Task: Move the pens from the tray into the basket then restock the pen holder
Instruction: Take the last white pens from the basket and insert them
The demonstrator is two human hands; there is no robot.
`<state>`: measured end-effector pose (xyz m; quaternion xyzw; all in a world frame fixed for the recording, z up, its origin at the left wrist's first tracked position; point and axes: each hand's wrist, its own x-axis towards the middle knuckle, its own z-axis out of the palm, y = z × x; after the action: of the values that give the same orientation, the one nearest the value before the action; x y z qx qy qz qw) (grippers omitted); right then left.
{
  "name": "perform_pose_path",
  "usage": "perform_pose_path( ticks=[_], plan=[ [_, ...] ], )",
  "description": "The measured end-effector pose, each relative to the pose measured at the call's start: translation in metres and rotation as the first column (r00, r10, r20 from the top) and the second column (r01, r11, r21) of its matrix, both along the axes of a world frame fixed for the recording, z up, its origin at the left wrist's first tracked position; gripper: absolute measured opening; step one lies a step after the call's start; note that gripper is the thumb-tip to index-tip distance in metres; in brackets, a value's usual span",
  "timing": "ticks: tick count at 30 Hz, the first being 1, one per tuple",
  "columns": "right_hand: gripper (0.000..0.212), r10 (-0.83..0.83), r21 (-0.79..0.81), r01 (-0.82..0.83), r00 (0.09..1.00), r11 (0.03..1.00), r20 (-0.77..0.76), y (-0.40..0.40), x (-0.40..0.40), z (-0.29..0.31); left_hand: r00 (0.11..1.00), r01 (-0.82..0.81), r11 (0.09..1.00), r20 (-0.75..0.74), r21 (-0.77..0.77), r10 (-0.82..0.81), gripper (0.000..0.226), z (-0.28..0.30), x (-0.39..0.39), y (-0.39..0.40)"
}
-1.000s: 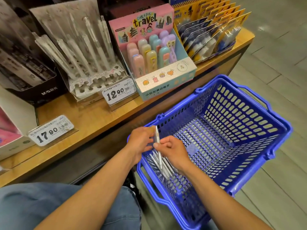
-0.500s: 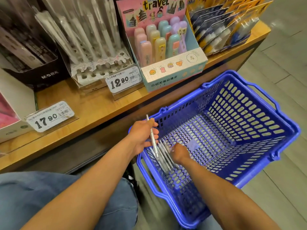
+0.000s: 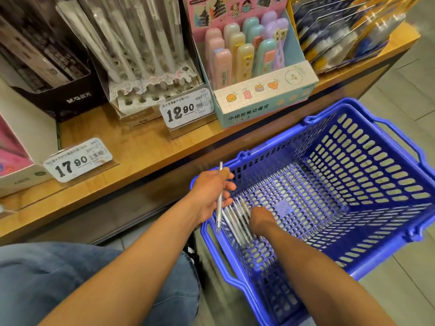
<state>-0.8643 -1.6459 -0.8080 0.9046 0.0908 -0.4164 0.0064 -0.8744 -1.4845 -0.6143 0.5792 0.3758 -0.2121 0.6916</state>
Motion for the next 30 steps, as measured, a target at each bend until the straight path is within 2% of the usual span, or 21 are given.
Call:
perform_pose_path(
  ticks=[4,6,8,12,15,18,22,24,25,28,29,30],
  plan=[
    [0.019,-0.212,0.154,0.233,0.967,0.96,-0.138,-0.013,0.005,0.021,1.0,-0.013,1.0,0.011,0.006,0.013,0.021,-0.001,0.002,-0.004],
    [0.029,-0.306,0.25,0.355,0.927,0.901,-0.215,-0.022,0.005,0.038,1.0,-0.009,1.0,0.015,0.011,0.008,0.016,-0.002,0.003,-0.006],
    [0.031,-0.391,0.414,0.488,0.87,0.769,-0.301,-0.025,0.003,0.064,1.0,-0.012,1.0,0.019,0.002,0.012,0.01,-0.003,0.003,-0.009],
    [0.015,-0.425,0.672,0.609,0.787,0.421,-0.447,-0.011,-0.002,0.128,0.999,-0.033,0.999,0.037,0.0,0.033,0.014,-0.006,0.003,-0.01],
    [0.019,-0.343,0.75,0.59,0.799,0.298,-0.493,0.004,-0.01,0.165,0.996,-0.04,0.999,0.083,0.03,0.037,0.023,-0.008,0.003,-0.011],
    [0.018,-0.305,0.788,0.545,0.831,0.285,-0.465,0.012,-0.013,0.186,0.993,-0.028,0.999,0.118,0.029,0.025,0.027,-0.009,0.002,-0.011],
    [0.016,-0.174,0.811,0.466,0.885,0.355,-0.433,0.01,-0.014,0.186,0.995,-0.024,0.999,0.097,0.027,0.021,0.022,-0.012,0.001,-0.009],
    [0.013,-0.034,0.778,0.495,0.851,0.388,-0.524,0.003,-0.006,0.179,0.997,-0.058,0.998,0.057,0.004,0.058,0.014,-0.011,0.003,-0.009],
    [0.014,-0.02,0.747,0.541,0.815,0.387,-0.579,0.0,0.001,0.171,0.997,-0.07,0.997,0.038,-0.031,0.071,0.012,-0.009,0.003,-0.007],
    [0.019,-0.235,0.595,0.713,0.692,0.371,-0.682,-0.012,0.026,0.128,0.997,-0.075,0.987,-0.002,-0.143,0.076,0.015,-0.008,0.001,-0.005],
    [0.016,-0.329,0.549,0.723,0.685,0.419,-0.65,-0.013,0.031,0.107,0.997,-0.072,0.985,-0.011,-0.159,0.071,0.012,-0.007,0.0,-0.005],
    [0.018,-0.402,0.51,0.672,0.735,0.536,-0.546,-0.014,0.033,0.087,0.997,-0.072,0.983,-0.021,-0.169,0.07,0.009,-0.007,0.0,-0.005]
  ],
)
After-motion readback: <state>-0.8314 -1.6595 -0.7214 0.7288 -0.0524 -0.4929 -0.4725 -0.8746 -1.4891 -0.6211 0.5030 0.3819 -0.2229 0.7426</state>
